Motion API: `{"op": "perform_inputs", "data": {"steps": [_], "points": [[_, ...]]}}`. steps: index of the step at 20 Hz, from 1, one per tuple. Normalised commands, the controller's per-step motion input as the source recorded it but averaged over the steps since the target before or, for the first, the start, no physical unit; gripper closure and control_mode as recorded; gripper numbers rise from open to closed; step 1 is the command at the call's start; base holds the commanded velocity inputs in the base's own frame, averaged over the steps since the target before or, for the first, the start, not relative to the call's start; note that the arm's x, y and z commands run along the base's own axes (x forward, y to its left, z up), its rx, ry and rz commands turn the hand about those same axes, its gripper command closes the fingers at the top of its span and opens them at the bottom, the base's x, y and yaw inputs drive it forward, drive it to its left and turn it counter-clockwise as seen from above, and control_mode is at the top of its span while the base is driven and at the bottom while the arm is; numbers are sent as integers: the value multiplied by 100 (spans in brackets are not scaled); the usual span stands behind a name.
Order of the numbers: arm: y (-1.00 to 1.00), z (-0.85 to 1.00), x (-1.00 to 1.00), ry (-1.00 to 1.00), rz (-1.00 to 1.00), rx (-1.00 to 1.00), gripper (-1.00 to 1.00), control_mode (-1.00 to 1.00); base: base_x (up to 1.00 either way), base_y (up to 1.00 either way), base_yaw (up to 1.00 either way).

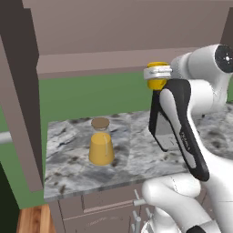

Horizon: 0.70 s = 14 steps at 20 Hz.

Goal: There is a tray on the dining counter. Grab the cup, mug, and pitcher and place them on the tray. The pitcher may be placed next to the tray if it cannot fit the tray.

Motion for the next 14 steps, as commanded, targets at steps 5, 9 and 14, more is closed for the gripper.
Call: {"op": "perform_inputs", "data": {"steps": [5, 9, 14], "points": [[-18, 0, -63, 7, 0, 1, 100, -100, 0, 0, 0], [-10, 0, -59, 7, 0, 0, 100, -100, 0, 0, 0], [-4, 0, -25, 2, 0, 0, 100, 100, -48, -12, -2]]}}
